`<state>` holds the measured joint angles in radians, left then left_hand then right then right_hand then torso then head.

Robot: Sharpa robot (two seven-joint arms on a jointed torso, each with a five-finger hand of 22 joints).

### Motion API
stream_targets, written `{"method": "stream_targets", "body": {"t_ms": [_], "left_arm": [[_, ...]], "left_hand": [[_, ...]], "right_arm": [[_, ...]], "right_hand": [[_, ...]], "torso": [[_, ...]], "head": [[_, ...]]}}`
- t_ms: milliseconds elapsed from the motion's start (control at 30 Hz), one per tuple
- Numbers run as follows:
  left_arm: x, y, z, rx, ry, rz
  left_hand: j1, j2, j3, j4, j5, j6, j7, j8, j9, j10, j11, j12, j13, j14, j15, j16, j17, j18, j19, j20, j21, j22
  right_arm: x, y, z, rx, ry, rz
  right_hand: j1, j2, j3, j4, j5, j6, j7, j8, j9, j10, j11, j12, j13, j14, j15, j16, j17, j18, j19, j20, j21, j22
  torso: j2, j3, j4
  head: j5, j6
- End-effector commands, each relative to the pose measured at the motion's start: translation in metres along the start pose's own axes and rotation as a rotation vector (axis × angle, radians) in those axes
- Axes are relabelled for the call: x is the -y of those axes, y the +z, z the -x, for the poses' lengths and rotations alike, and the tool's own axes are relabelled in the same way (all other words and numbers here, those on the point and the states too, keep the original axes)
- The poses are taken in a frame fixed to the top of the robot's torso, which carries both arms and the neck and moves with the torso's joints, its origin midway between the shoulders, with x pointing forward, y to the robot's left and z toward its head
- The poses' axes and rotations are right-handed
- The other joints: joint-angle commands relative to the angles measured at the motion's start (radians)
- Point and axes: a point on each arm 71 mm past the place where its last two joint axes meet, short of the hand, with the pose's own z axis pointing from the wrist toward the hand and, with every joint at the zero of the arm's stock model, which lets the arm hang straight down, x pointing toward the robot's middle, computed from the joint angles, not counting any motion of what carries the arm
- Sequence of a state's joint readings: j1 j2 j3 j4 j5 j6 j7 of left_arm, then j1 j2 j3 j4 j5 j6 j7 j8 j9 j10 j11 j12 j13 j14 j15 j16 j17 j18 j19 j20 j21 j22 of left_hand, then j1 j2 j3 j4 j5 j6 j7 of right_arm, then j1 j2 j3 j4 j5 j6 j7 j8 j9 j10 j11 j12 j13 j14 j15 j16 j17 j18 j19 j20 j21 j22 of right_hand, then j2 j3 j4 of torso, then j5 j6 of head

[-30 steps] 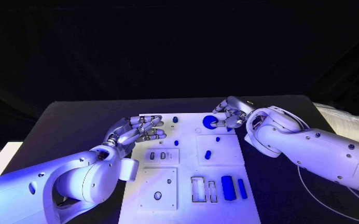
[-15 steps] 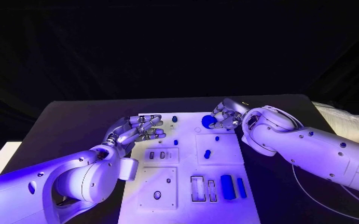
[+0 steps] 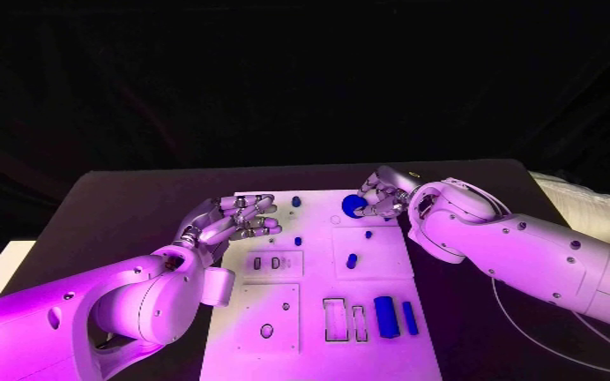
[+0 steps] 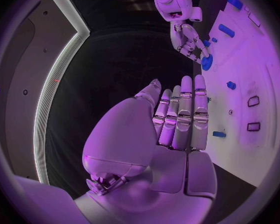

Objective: Assemble the parts on the task board

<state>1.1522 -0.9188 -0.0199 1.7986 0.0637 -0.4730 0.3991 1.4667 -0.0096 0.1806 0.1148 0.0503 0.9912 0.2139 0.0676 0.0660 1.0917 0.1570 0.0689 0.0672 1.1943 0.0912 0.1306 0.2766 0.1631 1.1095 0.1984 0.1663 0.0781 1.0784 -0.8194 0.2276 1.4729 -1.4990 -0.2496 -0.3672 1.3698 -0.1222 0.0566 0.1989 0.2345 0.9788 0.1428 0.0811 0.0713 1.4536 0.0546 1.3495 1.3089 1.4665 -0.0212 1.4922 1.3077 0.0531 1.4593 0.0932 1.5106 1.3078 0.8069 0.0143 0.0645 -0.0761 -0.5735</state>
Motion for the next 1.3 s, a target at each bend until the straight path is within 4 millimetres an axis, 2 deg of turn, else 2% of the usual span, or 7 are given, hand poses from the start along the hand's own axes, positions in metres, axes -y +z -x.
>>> {"method": "stream_targets", "body": {"t_ms": [33, 533, 700, 933, 1267, 1300], "left_arm": [[0.001, 0.0, -0.003, -0.024, -0.011, -0.005], [0.0, 0.001, -0.003, -0.025, -0.011, -0.004], [0.0, 0.002, -0.003, -0.025, -0.011, -0.003], [0.0, 0.002, -0.003, -0.025, -0.012, -0.003], [0.0, 0.002, -0.003, -0.025, -0.012, -0.003], [0.0, 0.002, -0.003, -0.025, -0.012, -0.003]], "left_hand": [[0.003, -0.008, 0.006, 0.002, 0.005, -0.006, 0.001, -0.003, -0.001, -0.008, -0.002, -0.004, -0.001, 0.0, 0.003, -0.004, 0.001, 0.016, 0.007, -0.003, -0.006, -0.001], [0.001, -0.009, 0.008, 0.002, 0.005, -0.006, 0.001, -0.003, -0.001, -0.008, -0.002, -0.004, -0.001, 0.0, 0.003, -0.004, 0.001, 0.016, 0.007, -0.003, -0.007, -0.001], [0.001, -0.009, 0.008, 0.002, 0.005, -0.006, 0.001, -0.003, -0.001, -0.008, -0.002, -0.004, -0.001, 0.0, 0.003, -0.004, 0.001, 0.016, 0.007, -0.003, -0.007, -0.001], [0.001, -0.009, 0.008, 0.002, 0.005, -0.006, 0.001, -0.003, -0.001, -0.008, -0.002, -0.004, -0.001, 0.0, 0.003, -0.004, 0.001, 0.016, 0.007, -0.003, -0.007, -0.001], [-0.003, -0.012, 0.014, 0.0, 0.005, -0.009, 0.001, -0.003, -0.001, -0.011, -0.001, -0.004, -0.001, 0.0, 0.004, -0.007, 0.003, 0.016, 0.007, -0.002, -0.008, -0.001], [-0.003, -0.012, 0.014, 0.0, 0.005, -0.009, 0.001, -0.003, -0.001, -0.011, -0.001, -0.004, -0.001, 0.0, 0.004, -0.007, 0.003, 0.016, 0.007, -0.002, -0.008, -0.001]], "right_arm": [[-0.002, 0.001, -0.001, 0.0, -0.017, -0.001], [-0.007, 0.005, -0.005, -0.002, -0.035, -0.01], [-0.008, 0.006, -0.006, -0.012, -0.069, -0.012], [-0.012, 0.005, -0.009, -0.024, -0.189, 0.002], [-0.022, 0.003, -0.008, 0.029, -0.203, 0.037], [-0.024, 0.003, -0.008, 0.038, -0.206, 0.045]], "right_hand": [[-0.001, 0.01, 0.001, 0.006, 0.005, 0.01, -0.001, 0.007, 0.002, 0.005, 0.0, 0.006, 0.039, 0.071, 0.004, 0.007, 0.077, -0.019, 0.012, 0.0, 0.004, 0.112], [0.003, 0.017, 0.003, 0.005, 0.006, 0.016, -0.002, 0.01, 0.002, 0.016, -0.001, 0.026, 0.062, 0.073, 0.004, 0.012, 0.088, -0.022, 0.02, 0.0, 0.009, 0.124], [0.039, 0.039, 0.028, -0.017, -0.018, 0.036, -0.005, 0.02, 0.005, 0.026, -0.004, 0.047, 0.087, 0.075, 0.001, 0.016, 0.098, -0.024, 0.027, -0.002, 0.014, 0.136], [0.083, 0.045, 0.073, -0.054, -0.056, 0.07, -0.013, 0.031, 0.009, 0.038, -0.012, 0.069, 0.113, 0.077, -0.005, 0.022, 0.112, -0.03, 0.045, -0.006, 0.025, 0.165], [0.085, 0.05, 0.115, -0.071, -0.03, 0.115, -0.028, 0.045, 0.021, 0.057, -0.024, 0.099, 0.146, 0.077, -0.015, 0.024, 0.116, -0.033, 0.053, -0.015, 0.03, 0.178], [0.082, 0.049, 0.117, -0.07, -0.024, 0.117, -0.029, 0.045, 0.022, 0.057, -0.025, 0.099, 0.146, 0.077, -0.016, 0.024, 0.116, -0.033, 0.053, -0.016, 0.03, 0.179]], "torso": [[0.001, 0.0003, 0.0011], [0.001, 0.0003, 0.0002], [0.001, 0.0006, 0.0005], [0.001, 0.0008, -0.0003], [0.001, 0.0009, -0.0004], [0.0, 0.0004, 0.0002]], "head": [[-0.001, -0.001], [0.0, -0.006], [-0.001, -0.008], [0.0, -0.009], [-0.001, -0.006], [-0.005, -0.001]]}}
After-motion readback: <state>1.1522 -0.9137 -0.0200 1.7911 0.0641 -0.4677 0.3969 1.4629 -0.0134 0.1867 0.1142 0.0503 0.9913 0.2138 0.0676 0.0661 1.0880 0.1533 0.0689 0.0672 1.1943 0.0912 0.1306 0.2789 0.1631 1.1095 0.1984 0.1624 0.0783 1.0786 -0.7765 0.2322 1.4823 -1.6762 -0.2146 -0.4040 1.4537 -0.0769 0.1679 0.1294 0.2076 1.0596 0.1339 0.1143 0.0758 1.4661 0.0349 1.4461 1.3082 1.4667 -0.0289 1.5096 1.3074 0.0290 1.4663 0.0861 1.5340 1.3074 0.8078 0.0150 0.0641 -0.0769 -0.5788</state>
